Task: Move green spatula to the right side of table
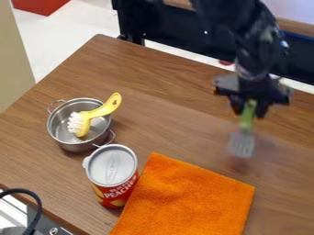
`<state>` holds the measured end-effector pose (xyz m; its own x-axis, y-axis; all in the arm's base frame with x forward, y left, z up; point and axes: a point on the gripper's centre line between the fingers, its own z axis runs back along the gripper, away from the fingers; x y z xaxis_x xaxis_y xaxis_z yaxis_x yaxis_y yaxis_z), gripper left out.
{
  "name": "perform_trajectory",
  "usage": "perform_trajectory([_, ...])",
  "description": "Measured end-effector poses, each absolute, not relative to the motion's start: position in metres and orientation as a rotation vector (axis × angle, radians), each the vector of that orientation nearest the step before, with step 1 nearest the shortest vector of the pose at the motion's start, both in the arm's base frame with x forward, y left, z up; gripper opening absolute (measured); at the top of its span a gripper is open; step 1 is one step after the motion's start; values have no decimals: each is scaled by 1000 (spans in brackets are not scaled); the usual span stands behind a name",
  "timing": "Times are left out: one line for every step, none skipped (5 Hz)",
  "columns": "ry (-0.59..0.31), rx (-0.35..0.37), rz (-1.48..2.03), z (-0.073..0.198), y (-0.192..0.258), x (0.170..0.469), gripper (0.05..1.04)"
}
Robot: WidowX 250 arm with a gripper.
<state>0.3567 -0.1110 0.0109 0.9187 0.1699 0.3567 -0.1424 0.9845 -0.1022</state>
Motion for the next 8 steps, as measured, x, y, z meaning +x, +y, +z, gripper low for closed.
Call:
perform_trajectory([-340, -77, 127, -2, -121, 354, 393])
perform_trajectory([-326, -68, 109, -8, -122, 351, 393])
perform_trajectory([-314, -86, 84, -9, -126, 350, 393])
perform_trajectory([-318, -94, 69, -8, -127, 350, 461])
perform_trajectory([-275, -114, 92, -10, -122, 347, 757])
perform_trajectory([-279, -108, 96, -10, -120, 348, 989])
perform_trajectory([-277, -109, 114, -10, -115, 349, 999])
perform_trajectory([-285, -122, 133, -2, -112, 351, 999])
